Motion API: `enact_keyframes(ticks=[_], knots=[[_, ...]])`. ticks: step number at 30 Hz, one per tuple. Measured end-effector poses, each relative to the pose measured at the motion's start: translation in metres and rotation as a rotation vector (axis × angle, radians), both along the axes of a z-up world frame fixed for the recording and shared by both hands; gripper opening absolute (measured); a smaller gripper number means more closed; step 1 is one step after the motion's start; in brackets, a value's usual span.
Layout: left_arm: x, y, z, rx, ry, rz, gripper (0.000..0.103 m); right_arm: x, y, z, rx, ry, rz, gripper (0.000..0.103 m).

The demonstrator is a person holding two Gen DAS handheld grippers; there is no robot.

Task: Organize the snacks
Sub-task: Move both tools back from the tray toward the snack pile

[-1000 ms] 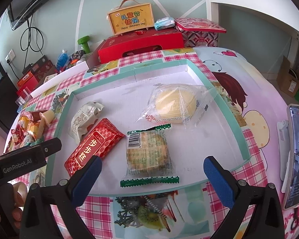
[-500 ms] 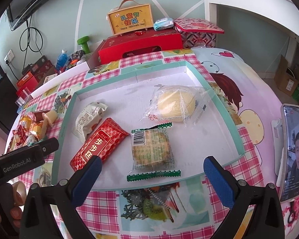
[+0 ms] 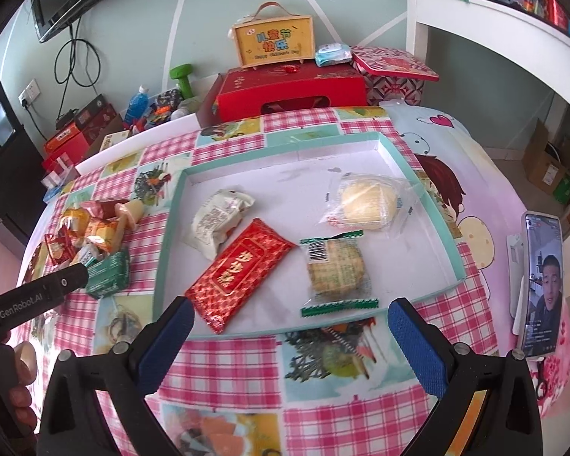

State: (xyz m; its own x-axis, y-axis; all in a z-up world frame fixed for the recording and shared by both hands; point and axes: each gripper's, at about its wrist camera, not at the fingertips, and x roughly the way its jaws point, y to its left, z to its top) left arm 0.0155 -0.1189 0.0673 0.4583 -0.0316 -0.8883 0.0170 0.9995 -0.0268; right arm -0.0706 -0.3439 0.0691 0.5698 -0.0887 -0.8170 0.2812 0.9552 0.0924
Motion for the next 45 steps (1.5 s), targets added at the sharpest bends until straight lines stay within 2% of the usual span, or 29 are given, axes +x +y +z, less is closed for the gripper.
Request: enact_keyframes(ticks=[17,29,39,42,45], knots=[[-0.021,0.104,0.015,-0.077,-0.010,0.127,0.095,-0.008,0.078,0.034,-0.053,0.010,0.087,0.103],[-0.009,0.170,0.013,-0.103,0.005,0.237,0.095,0.023,0.136,0.034,-0.025,0.013,0.197,0.103],[0.030,0.177,0.008,-0.143,0.029,0.246,0.095,0.062,0.159,0.019,0.010,0.041,0.234,0.103],[0.038,0.171,-0.004,-0.165,0.041,0.233,0.095,0.071,0.165,0.007,0.025,0.059,0.263,0.103],[0.044,0.165,-0.026,-0.161,0.088,0.207,0.095,0.080,0.171,-0.012,0.038,0.096,0.287,0.103]])
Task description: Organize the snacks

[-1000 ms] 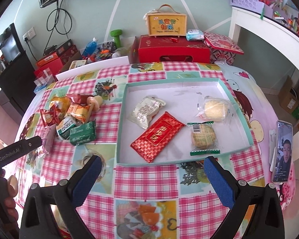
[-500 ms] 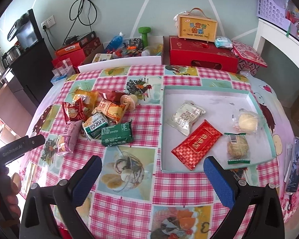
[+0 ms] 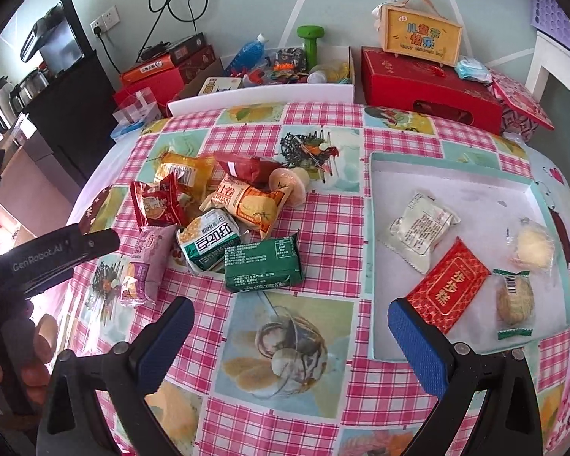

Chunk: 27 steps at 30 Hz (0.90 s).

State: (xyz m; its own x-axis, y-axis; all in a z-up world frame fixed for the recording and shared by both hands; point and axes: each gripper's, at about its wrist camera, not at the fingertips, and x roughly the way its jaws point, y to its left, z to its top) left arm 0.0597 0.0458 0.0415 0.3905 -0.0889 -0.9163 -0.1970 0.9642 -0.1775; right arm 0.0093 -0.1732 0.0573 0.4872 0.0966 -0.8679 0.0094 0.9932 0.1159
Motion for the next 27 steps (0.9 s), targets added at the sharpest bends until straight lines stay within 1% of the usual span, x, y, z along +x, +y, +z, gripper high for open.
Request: enact_keyframes(ticks=[5,12,14,16,18,22,25,27], knots=[[0.010,0.004,-0.026,-0.005,0.041,0.013,0.095,0.018,0.009,-0.029,-0.003,0.056,0.022,0.103],[0.019,0.005,-0.041,-0.005,0.045,0.001,0.095,0.043,0.018,-0.056,-0.006,0.085,0.030,0.103],[0.020,0.004,-0.044,-0.011,0.047,-0.003,0.093,0.048,0.021,-0.063,-0.007,0.090,0.030,0.103],[0.022,0.004,-0.047,-0.009,0.053,-0.008,0.089,0.051,0.025,-0.068,-0.011,0.084,0.029,0.103],[0.025,0.002,-0.050,-0.006,0.057,-0.011,0.082,0.053,0.028,-0.073,-0.017,0.074,0.027,0.103],[0.028,-0.001,-0.058,-0.014,0.070,-0.017,0.074,0.055,0.028,-0.084,-0.020,0.056,-0.002,0.102],[0.032,-0.002,-0.060,0.006,0.069,-0.009,0.071,0.056,0.030,-0.086,-0.046,0.020,0.003,0.098],[0.034,-0.003,-0.062,0.003,0.069,-0.001,0.062,0.056,0.030,-0.085,-0.038,0.004,0.006,0.090]])
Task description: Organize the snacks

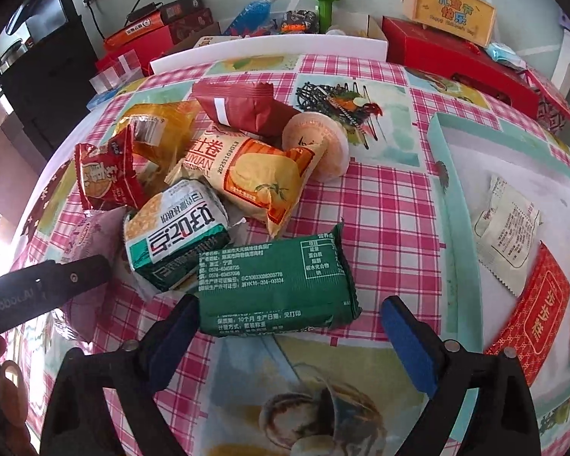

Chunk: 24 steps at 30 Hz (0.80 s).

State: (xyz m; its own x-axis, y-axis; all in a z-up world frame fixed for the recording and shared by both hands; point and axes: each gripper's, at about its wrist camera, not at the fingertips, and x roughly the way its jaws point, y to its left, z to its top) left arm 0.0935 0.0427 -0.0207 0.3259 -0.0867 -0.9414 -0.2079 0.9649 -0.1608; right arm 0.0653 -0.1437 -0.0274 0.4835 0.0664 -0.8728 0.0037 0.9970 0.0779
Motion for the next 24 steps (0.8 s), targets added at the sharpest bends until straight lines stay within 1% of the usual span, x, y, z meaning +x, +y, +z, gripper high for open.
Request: enact_keyframes(ticks=[1,2,3,5,8,15,19,24], knots=[[0.002,-0.001,-0.002,0.001,0.001,0.004,0.060,0.000,0.000,0.001,0.003,-0.009,0.002,0.088],[0.002,-0.002,-0.002,0.008,-0.002,0.007,0.057,0.000,0.000,0.001,0.006,-0.015,0.005,0.083],[0.002,-0.003,-0.003,0.018,-0.005,0.009,0.054,-0.001,0.001,0.002,0.003,-0.021,0.005,0.079],[0.002,-0.004,-0.004,0.032,-0.012,0.014,0.049,-0.003,0.003,0.003,-0.010,-0.031,0.012,0.075],[-0.003,-0.004,-0.001,0.049,-0.023,0.018,0.043,-0.004,0.002,0.003,0.006,-0.036,0.013,0.074],[-0.013,0.003,0.008,0.073,-0.037,0.061,0.041,-0.013,-0.007,0.011,0.034,-0.052,-0.003,0.072],[-0.020,0.005,0.021,0.092,-0.060,0.085,0.041,-0.018,-0.016,0.022,0.048,-0.086,-0.014,0.072],[-0.028,0.001,0.043,0.101,-0.098,0.096,0.041,-0.025,-0.027,0.043,0.054,-0.148,-0.031,0.072]])
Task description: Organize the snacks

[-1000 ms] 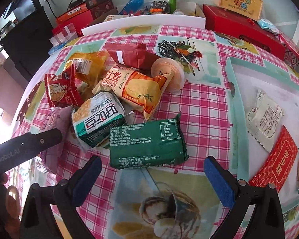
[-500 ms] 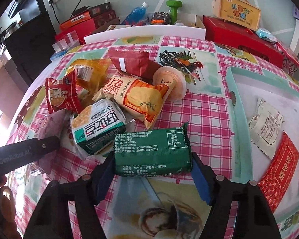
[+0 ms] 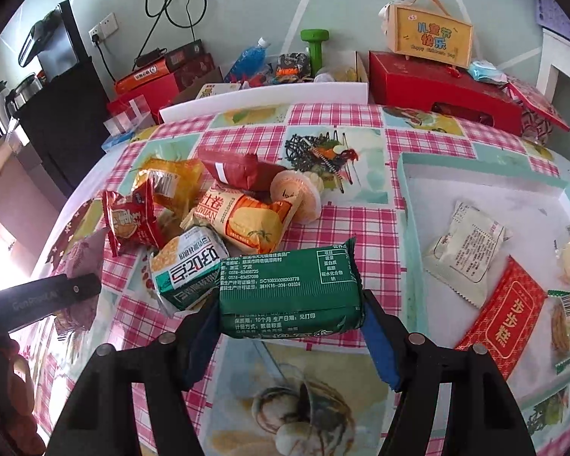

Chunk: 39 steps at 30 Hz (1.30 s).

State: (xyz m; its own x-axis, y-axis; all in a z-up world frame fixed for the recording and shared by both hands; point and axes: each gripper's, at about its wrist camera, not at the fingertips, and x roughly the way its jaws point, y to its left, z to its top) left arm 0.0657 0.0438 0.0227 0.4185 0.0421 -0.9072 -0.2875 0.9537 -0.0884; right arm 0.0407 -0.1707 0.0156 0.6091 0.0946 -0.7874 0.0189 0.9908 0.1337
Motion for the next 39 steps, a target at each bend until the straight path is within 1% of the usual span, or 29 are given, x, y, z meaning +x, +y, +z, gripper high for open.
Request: enact_keyframes(ticks=[4,8,12,16,19,23,27,30,33,39], knots=[[-0.001,-0.013,0.018,0.003,-0.030,-0.019,0.041,-0.006,-0.013,0.018,-0.009,-0.046,-0.028,0.072],[-0.001,-0.033,0.033,-0.005,-0.053,-0.059,0.041,-0.014,-0.033,0.034,-0.030,-0.087,-0.080,0.072],[0.000,-0.063,0.046,0.018,-0.080,-0.139,0.041,-0.019,-0.060,0.044,-0.045,-0.110,-0.149,0.072],[0.005,-0.099,0.053,-0.013,-0.089,-0.232,0.041,-0.023,-0.087,0.046,-0.058,-0.114,-0.224,0.072],[0.008,-0.130,0.057,-0.020,-0.095,-0.308,0.041,-0.025,-0.107,0.044,-0.070,-0.108,-0.275,0.072],[0.013,-0.174,0.055,0.000,-0.088,-0.414,0.041,-0.029,-0.131,0.042,-0.091,-0.112,-0.338,0.072],[0.018,-0.211,0.050,0.003,-0.082,-0.496,0.041,-0.033,-0.153,0.039,-0.097,-0.117,-0.389,0.072],[0.020,-0.234,0.048,0.009,-0.085,-0.542,0.041,-0.036,-0.166,0.036,-0.096,-0.116,-0.421,0.072],[0.024,-0.253,0.044,0.018,-0.067,-0.570,0.041,-0.039,-0.177,0.033,-0.085,-0.111,-0.445,0.072],[0.029,-0.286,0.037,0.048,-0.065,-0.630,0.041,-0.043,-0.192,0.029,-0.069,-0.107,-0.482,0.072]])
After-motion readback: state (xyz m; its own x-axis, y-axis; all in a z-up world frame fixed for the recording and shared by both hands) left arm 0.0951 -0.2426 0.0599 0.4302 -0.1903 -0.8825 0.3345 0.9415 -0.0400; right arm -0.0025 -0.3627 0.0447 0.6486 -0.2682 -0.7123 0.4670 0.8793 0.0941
